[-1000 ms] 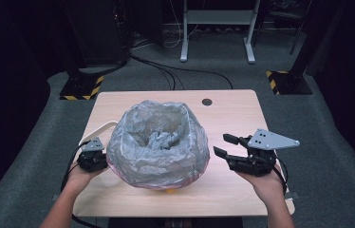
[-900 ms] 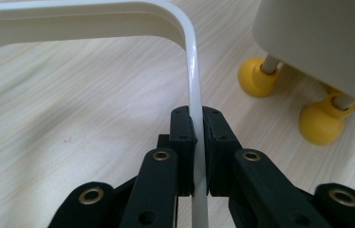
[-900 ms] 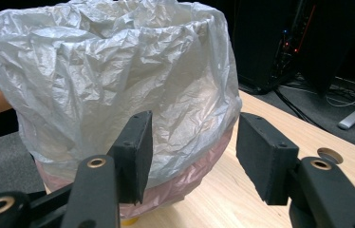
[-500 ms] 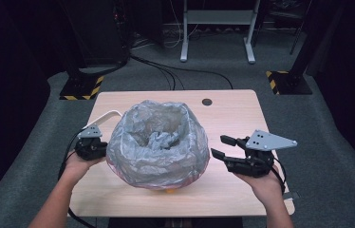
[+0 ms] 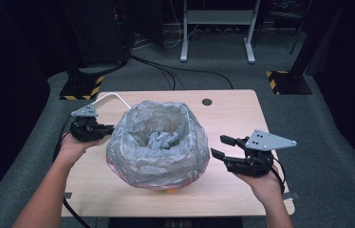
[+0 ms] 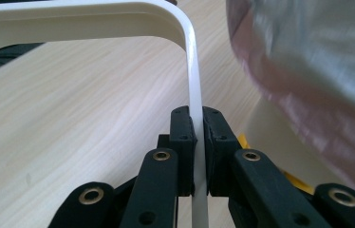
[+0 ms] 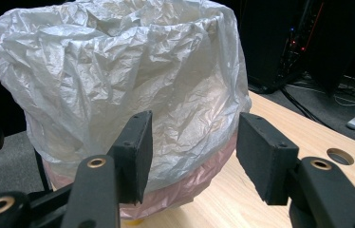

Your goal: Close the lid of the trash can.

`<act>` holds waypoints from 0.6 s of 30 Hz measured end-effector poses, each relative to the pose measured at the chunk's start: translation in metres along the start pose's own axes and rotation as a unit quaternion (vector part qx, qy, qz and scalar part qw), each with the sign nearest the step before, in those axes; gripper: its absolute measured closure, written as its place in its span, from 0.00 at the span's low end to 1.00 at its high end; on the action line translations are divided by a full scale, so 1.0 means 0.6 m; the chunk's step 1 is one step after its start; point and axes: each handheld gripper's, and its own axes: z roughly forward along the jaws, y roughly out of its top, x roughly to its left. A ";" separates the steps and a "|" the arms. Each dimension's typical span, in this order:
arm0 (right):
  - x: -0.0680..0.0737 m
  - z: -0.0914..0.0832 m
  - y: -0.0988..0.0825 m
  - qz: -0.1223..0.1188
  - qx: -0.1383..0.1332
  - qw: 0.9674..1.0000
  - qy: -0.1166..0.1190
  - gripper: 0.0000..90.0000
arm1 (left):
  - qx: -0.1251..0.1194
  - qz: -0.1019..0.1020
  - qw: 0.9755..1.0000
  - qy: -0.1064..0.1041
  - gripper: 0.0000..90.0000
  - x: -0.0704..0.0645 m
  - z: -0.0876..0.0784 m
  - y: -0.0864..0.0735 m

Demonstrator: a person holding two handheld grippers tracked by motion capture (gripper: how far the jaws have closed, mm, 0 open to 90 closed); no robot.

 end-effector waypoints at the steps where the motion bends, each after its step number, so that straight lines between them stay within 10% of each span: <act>1: 0.001 0.000 0.000 -0.002 0.001 1.000 0.000 0.51 | -0.004 0.002 1.000 -0.003 0.93 -0.001 -0.001 0.008; 18: 0.000 -0.003 0.001 -0.001 -0.005 1.000 0.003 0.51 | -0.004 0.030 0.999 -0.014 0.93 -0.019 -0.007 0.087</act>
